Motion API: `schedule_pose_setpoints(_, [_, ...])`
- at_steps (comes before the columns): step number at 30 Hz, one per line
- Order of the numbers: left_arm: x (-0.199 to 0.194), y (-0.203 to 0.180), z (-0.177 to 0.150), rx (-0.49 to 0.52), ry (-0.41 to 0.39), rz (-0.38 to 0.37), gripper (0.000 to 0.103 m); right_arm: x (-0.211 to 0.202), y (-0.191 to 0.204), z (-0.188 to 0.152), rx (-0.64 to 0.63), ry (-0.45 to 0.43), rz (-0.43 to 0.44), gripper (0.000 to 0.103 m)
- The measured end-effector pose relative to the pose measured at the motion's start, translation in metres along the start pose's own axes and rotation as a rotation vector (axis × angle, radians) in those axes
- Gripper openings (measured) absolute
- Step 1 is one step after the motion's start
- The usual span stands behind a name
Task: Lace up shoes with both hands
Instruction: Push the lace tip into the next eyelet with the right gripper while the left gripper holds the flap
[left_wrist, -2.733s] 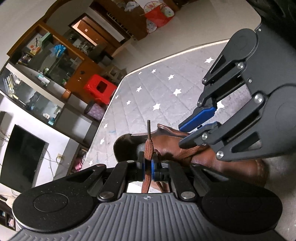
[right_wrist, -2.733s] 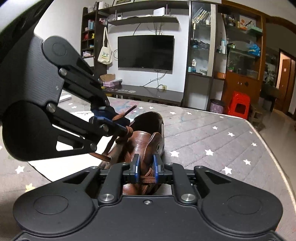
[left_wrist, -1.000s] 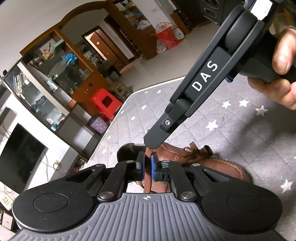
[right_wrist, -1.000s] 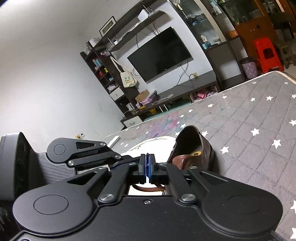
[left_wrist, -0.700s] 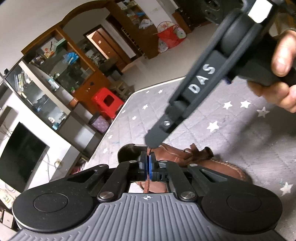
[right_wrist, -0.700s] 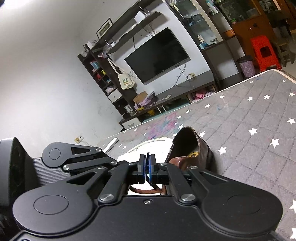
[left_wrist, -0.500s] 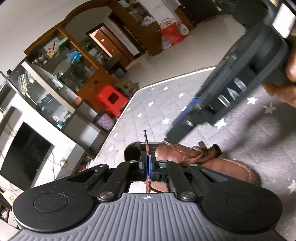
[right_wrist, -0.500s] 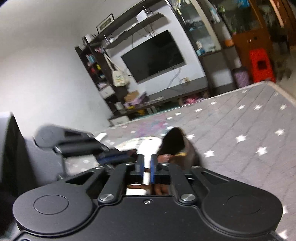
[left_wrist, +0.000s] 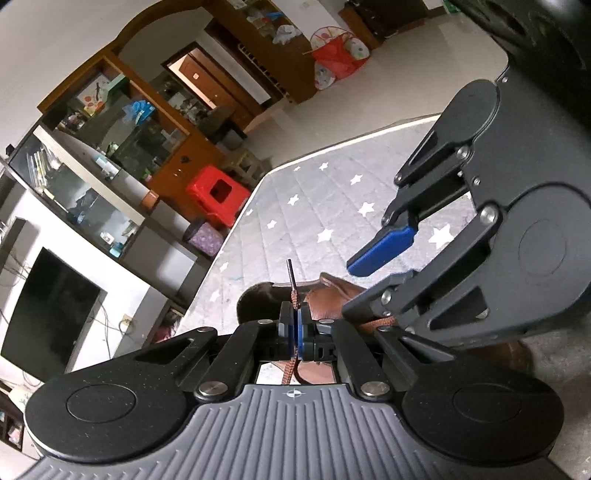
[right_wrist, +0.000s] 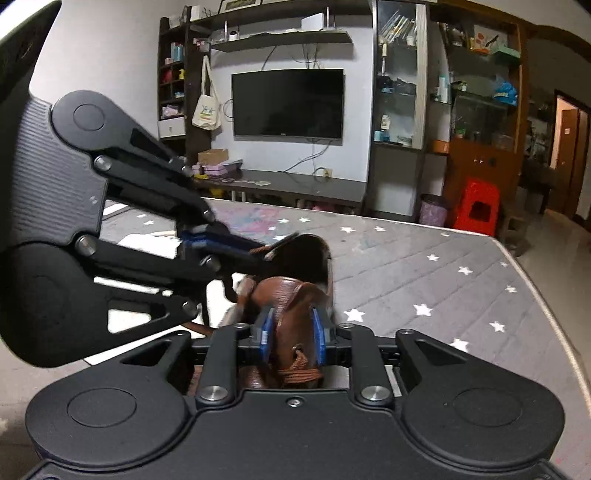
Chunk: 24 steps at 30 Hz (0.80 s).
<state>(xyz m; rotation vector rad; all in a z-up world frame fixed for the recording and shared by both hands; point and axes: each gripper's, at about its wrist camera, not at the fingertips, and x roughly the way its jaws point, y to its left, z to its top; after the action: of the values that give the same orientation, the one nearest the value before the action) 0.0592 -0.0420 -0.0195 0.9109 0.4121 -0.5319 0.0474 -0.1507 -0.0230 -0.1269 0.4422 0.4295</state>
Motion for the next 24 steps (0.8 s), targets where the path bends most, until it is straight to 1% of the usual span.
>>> schedule_pose_setpoints(4, [0.005, -0.002, -0.002, 0.014, 0.013, -0.021, 0.002, -0.003, -0.004, 0.001, -0.008, -0.007, -0.035, 0.026])
schedule_pose_setpoints(10, [0.012, -0.010, 0.000, 0.086, 0.027, -0.062, 0.002, -0.004, -0.011, 0.000, 0.002, 0.005, -0.081, 0.026])
schedule_pose_setpoints(16, [0.019, -0.018, 0.001, 0.223, 0.061, -0.069, 0.002, -0.003, -0.013, 0.000, -0.026, 0.020, -0.094, 0.025])
schedule_pose_setpoints(18, [0.019, -0.017, 0.002, 0.266, 0.074, -0.079, 0.002, -0.001, -0.010, 0.001, -0.030, 0.023, -0.090, 0.023])
schedule_pose_setpoints(22, [0.022, -0.019, 0.003, 0.348, 0.099, -0.093, 0.002, -0.001, -0.007, -0.001, -0.038, 0.021, -0.090, 0.021])
schedule_pose_setpoints(23, [0.024, -0.019, 0.002, 0.386, 0.103, -0.093, 0.002, -0.002, -0.007, -0.001, -0.040, 0.022, -0.087, 0.021])
schedule_pose_setpoints(24, [0.024, -0.018, 0.003, 0.403, 0.104, -0.094, 0.002, -0.002, -0.006, -0.001, -0.044, 0.023, -0.085, 0.019])
